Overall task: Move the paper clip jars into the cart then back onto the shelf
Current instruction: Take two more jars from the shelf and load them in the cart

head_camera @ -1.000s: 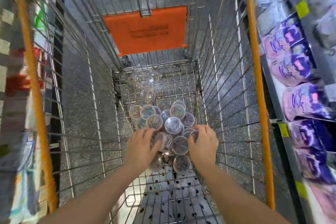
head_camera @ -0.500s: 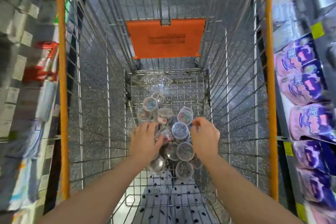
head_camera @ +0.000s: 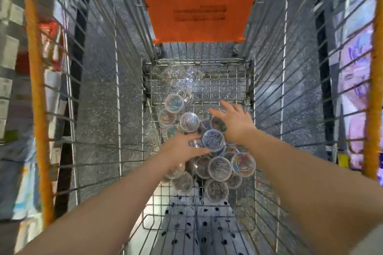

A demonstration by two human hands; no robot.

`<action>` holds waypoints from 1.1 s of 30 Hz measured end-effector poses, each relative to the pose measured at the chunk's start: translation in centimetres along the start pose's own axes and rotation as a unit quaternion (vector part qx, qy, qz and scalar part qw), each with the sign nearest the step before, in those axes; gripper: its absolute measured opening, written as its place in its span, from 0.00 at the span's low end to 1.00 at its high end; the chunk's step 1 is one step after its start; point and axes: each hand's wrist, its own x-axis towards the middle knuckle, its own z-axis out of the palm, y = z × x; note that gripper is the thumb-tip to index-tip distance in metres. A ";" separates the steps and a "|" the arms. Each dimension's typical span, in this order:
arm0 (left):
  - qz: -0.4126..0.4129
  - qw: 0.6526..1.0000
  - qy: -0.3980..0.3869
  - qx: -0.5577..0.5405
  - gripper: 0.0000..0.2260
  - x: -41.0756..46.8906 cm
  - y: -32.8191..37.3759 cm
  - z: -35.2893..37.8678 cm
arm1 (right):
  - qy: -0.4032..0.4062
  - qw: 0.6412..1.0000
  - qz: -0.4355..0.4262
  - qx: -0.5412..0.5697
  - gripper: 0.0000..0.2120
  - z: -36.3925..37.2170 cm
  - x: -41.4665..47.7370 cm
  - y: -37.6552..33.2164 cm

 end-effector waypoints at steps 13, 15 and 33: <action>0.019 0.999 0.036 -0.036 0.31 -0.2 -0.6 0.2 | 0.025 0.999 -0.038 0.006 0.32 2.7 1.6 0.8; 0.023 0.999 0.038 -0.031 0.31 -0.4 -0.6 0.3 | 0.038 0.999 -0.036 0.014 0.29 2.5 1.2 0.8; 0.072 0.979 0.191 -0.011 0.28 -5.8 1.3 -2.1 | 0.088 0.995 -0.041 0.017 0.30 -2.9 -5.5 0.3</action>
